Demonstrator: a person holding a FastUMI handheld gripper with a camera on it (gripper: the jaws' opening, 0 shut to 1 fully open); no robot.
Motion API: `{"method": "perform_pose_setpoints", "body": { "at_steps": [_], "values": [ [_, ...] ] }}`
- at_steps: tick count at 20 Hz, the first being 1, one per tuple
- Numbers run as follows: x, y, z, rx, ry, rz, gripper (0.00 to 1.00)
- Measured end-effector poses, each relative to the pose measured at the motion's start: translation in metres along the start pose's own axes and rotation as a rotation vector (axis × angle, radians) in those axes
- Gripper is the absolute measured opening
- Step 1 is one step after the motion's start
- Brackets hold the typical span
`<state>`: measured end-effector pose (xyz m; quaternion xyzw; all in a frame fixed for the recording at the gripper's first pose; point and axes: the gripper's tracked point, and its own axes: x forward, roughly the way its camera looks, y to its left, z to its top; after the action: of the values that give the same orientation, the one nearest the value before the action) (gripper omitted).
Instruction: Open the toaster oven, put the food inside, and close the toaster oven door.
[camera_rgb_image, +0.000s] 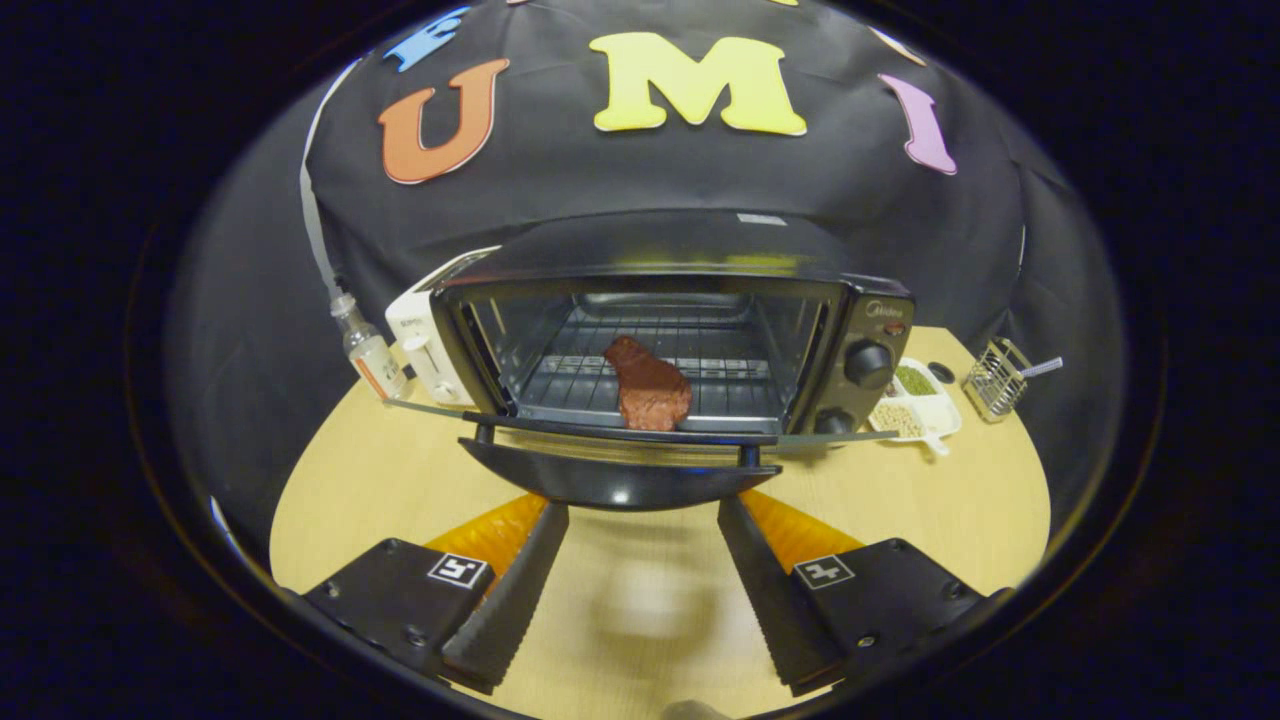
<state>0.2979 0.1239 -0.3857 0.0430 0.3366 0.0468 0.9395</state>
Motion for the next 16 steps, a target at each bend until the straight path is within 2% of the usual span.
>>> {"method": "perform_pose_setpoints", "body": {
  "at_steps": [8, 16],
  "values": [
    [0.006, -0.001, 0.046, -0.016, -0.056, -0.001, 0.96],
    [-0.004, -0.013, 0.046, -0.001, -0.061, -0.006, 0.96]
  ]
}}
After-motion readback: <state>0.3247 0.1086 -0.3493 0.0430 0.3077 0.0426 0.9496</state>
